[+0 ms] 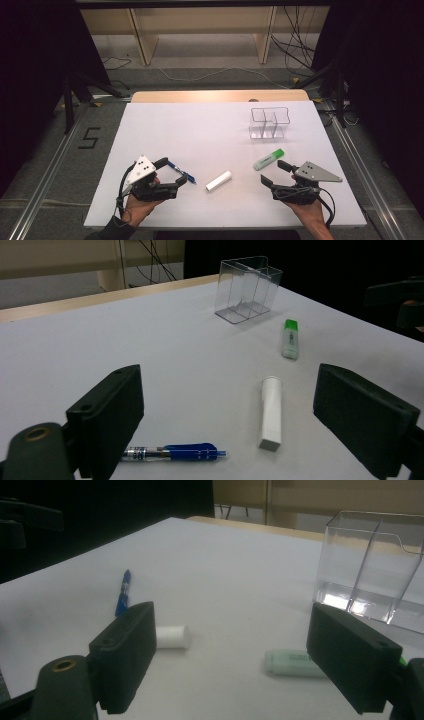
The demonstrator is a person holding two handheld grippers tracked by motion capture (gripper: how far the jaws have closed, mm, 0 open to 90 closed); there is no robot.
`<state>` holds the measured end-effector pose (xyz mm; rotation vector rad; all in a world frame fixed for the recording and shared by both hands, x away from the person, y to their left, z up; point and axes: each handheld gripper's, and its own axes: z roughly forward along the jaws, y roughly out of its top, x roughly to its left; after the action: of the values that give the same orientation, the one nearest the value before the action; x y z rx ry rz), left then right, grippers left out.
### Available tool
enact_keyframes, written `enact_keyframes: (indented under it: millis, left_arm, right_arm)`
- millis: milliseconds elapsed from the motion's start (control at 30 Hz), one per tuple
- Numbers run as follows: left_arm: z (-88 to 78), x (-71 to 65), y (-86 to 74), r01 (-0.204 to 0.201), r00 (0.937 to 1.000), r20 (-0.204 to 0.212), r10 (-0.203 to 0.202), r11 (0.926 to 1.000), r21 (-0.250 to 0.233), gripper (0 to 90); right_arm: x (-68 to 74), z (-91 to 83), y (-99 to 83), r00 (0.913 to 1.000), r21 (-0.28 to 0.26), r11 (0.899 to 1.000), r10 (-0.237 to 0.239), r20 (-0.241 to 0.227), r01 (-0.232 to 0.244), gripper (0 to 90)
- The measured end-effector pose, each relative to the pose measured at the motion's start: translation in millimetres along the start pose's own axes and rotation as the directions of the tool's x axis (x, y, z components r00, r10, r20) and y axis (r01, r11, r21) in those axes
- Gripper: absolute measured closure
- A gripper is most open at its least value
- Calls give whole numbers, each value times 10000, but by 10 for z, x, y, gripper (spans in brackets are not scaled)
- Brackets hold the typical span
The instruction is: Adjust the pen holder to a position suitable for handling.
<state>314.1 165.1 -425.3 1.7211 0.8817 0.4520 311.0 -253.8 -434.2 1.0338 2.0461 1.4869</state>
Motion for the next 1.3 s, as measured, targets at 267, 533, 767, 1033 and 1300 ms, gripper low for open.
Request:
enact_keyframes:
  millis: [267, 533, 767, 1033, 1300]
  left_arm:
    - [-3, 1, 3, 55, 10000, -37, -56, 10000, -49, 123]
    - [-6, 6, 5, 29, 10000, -83, -30, 10000, -32, 122]
    - [-6, 10, 6, 69, 9999, -99, -69, 10000, -33, 122]
    - [-7, 13, 8, 79, 9998, -164, -80, 9999, -64, 122]
    - [-11, 37, 9, 299, 9994, -163, -301, 9995, -143, 122]
  right_arm:
    - [-13, 3, 7, 9999, 19, 10000, -29, 159, 29, 212]
    - [-57, 6, 45, 9994, 15, 10000, -22, 339, 22, 213]
    - [-131, 17, 107, 9984, 162, 9999, -34, 567, 25, 216]
    - [-314, 33, 210, 9961, 323, 9994, -122, 869, 94, 216]
    - [-522, 67, 261, 9916, 475, 9989, -101, 1287, 40, 234]
